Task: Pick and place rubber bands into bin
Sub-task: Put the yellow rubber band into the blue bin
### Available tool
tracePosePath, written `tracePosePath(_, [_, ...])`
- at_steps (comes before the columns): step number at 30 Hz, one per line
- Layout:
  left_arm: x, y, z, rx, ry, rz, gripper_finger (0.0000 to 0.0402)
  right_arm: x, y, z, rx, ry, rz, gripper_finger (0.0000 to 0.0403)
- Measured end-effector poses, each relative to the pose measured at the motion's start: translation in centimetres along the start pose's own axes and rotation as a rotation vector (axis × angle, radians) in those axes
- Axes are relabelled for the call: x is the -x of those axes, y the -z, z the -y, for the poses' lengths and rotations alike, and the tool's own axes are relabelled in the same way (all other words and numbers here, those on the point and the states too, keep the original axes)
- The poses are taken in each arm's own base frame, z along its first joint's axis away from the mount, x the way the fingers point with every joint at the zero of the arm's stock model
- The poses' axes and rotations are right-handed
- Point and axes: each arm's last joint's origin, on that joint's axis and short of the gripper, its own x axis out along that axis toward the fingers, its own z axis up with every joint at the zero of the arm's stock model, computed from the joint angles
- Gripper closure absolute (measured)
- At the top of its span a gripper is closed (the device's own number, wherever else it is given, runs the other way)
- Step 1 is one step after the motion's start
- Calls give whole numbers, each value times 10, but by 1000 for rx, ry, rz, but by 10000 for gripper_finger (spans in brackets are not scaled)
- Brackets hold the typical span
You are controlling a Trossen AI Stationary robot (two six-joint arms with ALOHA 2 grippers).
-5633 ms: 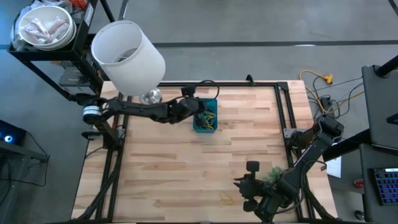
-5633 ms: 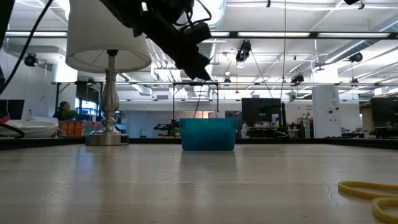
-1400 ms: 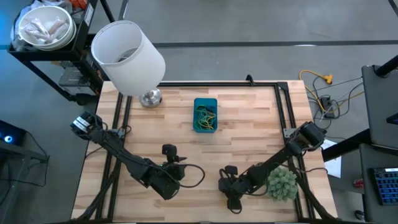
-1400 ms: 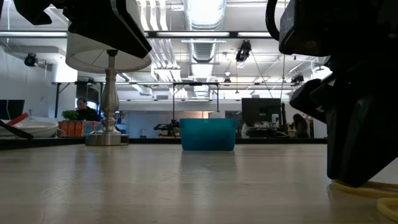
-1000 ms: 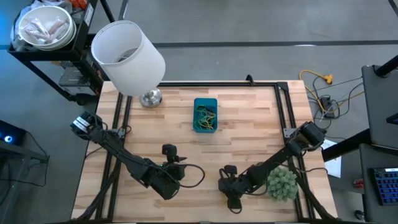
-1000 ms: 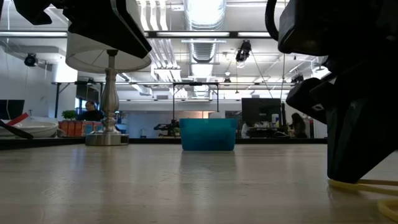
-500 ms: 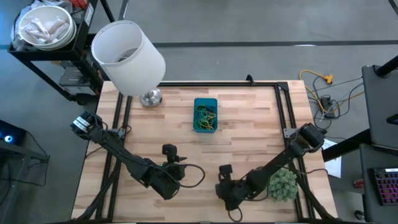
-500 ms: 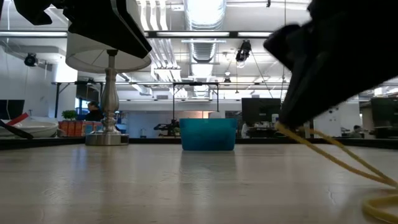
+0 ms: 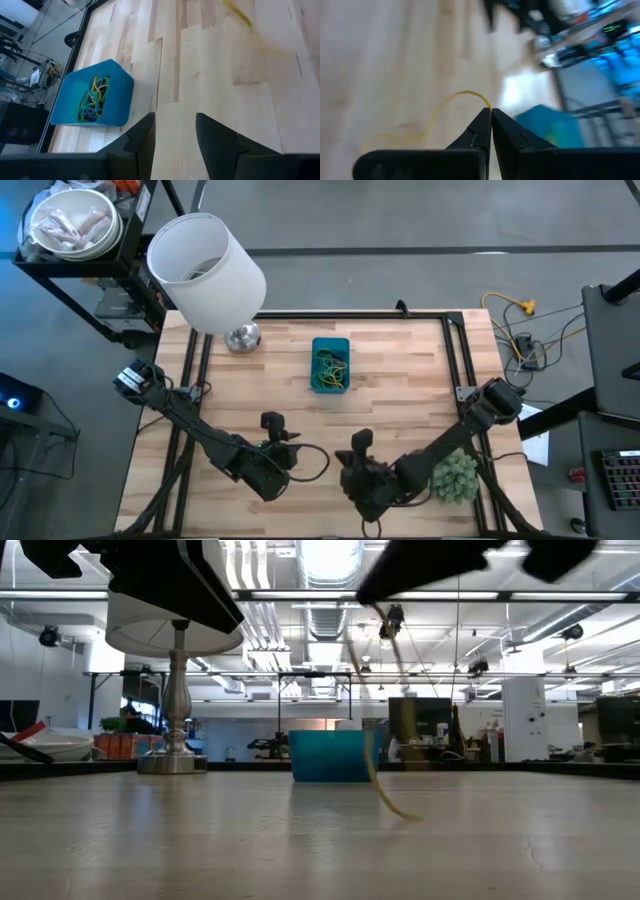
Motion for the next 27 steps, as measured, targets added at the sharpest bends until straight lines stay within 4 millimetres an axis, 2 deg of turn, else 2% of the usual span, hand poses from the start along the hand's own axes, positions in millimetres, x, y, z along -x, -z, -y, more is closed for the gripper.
tracePosePath(6, [2, 1, 2, 8, 7, -3, 276, -4, -16, 24, 72, 176, -8, 395])
tracePosePath(13, [6, 4, 5, -17, 16, -10, 276, -26, -27, 68, 118, 307, -99, 395])
tracePosePath(20, [9, 8, 7, -49, 24, -25, 276, -53, -24, 134, 63, 396, -196, 395])
tracePosePath(27, [12, 8, 10, -58, 32, -20, 276, -79, -9, 203, -50, 449, -295, 394])
